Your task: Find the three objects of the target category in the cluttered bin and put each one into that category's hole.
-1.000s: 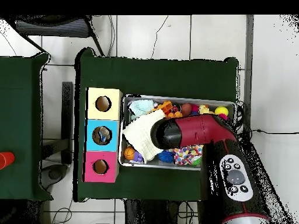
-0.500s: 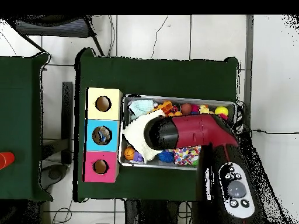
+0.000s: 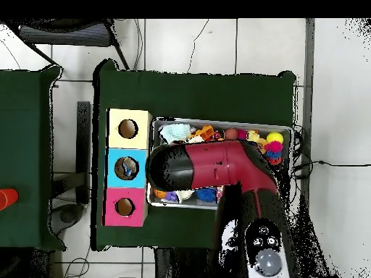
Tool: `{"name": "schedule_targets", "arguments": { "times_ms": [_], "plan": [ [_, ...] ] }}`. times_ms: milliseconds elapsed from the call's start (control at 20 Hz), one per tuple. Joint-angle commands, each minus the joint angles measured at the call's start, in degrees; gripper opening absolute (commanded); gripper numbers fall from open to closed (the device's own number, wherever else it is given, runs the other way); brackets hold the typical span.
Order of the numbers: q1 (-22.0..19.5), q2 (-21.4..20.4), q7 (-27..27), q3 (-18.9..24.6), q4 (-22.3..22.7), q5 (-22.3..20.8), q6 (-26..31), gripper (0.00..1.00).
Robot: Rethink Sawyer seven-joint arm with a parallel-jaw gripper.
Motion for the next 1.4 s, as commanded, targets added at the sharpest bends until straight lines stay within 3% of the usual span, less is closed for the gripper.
{"name": "schedule_targets", "arguments": {
  "times_ms": [50,850,1400],
  "plan": [
    [3.4,-2.2,8.5,-2.2,3.0,3.4,5.2,0.0],
    [14.2,4.0,19.0,-8.9,0.2,8.1,-1.2,0.0],
    [23.9,7.3,25.8,-15.4,-3.7,13.0,-0.3,0.0]
  ]
}}
